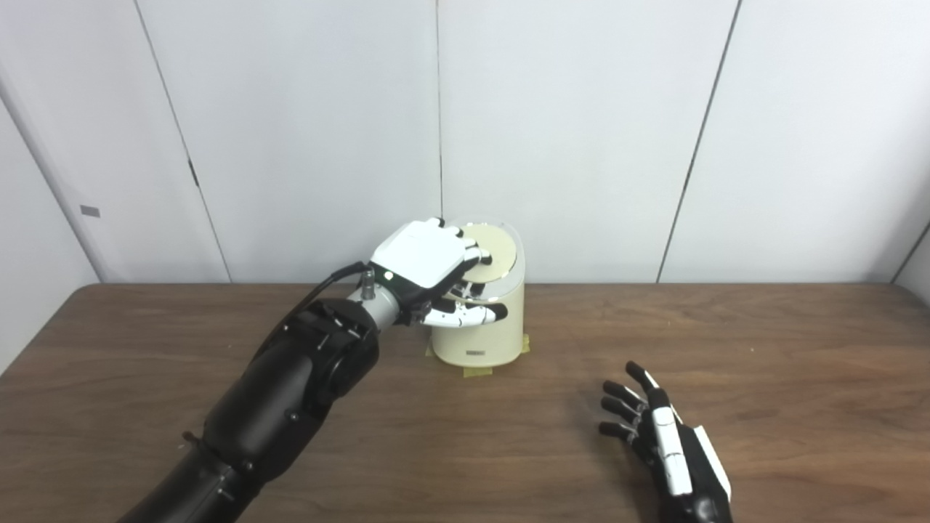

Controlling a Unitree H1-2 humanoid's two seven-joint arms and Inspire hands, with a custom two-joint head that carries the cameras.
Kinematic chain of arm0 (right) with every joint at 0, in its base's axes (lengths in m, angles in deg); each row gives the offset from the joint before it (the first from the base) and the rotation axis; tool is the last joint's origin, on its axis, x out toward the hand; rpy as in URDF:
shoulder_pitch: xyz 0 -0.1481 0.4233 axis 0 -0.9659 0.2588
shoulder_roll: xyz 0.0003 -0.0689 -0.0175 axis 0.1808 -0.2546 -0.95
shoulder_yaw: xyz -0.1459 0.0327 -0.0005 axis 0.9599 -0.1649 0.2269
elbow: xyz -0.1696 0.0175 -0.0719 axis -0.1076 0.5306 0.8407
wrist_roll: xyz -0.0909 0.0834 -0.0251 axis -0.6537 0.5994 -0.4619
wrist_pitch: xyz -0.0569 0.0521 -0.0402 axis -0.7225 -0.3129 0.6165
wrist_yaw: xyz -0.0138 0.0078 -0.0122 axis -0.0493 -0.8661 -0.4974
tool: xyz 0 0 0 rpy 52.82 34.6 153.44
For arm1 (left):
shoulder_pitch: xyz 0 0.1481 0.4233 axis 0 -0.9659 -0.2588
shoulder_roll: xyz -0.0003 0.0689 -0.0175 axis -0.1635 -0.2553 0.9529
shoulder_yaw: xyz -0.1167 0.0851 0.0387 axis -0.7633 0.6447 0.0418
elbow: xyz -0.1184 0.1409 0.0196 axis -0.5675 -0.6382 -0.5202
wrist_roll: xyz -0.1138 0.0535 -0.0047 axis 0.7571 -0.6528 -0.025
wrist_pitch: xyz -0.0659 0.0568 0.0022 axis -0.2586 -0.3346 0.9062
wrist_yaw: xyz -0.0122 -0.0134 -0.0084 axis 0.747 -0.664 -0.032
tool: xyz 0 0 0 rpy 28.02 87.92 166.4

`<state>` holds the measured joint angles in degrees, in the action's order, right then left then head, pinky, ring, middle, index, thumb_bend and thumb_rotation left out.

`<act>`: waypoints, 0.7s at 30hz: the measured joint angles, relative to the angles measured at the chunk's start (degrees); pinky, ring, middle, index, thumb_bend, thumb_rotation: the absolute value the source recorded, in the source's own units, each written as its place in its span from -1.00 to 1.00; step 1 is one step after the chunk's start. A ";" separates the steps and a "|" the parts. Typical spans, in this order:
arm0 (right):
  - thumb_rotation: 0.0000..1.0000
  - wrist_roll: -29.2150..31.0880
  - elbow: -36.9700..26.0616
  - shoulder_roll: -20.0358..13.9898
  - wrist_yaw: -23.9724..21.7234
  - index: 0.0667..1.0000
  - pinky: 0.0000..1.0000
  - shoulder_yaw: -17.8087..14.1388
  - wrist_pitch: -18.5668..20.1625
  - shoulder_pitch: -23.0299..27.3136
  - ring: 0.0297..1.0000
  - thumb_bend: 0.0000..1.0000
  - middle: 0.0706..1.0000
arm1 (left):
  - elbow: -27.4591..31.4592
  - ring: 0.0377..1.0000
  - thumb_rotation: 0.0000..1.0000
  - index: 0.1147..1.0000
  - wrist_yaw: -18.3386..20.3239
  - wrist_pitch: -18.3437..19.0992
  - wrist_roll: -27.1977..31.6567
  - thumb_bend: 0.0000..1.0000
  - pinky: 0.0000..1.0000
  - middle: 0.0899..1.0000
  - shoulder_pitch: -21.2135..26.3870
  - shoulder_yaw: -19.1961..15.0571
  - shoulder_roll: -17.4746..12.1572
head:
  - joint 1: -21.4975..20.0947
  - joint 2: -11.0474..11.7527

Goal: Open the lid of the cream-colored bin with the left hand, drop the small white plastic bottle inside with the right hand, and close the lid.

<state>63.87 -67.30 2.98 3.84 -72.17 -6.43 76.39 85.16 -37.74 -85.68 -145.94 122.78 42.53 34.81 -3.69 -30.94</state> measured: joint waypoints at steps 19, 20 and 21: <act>1.00 -0.03 -1.83 0.11 0.12 0.82 0.37 -0.23 2.03 0.07 0.62 0.08 0.62 | -0.06 0.93 1.00 0.69 1.79 0.99 -5.64 0.24 1.00 0.82 1.39 4.06 0.69 | -0.70 -1.50; 1.00 -0.16 -1.83 0.07 0.14 0.82 0.37 -0.23 2.02 0.08 0.61 0.07 0.62 | 0.10 0.93 1.00 0.69 2.25 0.99 -5.82 0.25 1.00 0.81 1.44 4.10 0.65 | -0.70 -1.50; 1.00 -0.37 -1.82 0.03 0.20 0.81 0.36 -0.23 2.01 0.09 0.60 0.07 0.61 | 0.34 0.93 1.00 0.68 2.90 1.00 -5.92 0.27 1.00 0.80 1.46 4.11 0.63 | -0.79 -1.67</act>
<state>63.50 -69.12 3.01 4.04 -72.41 -4.42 76.48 85.50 -34.85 -84.68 -151.86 124.23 46.63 35.44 -4.48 -32.61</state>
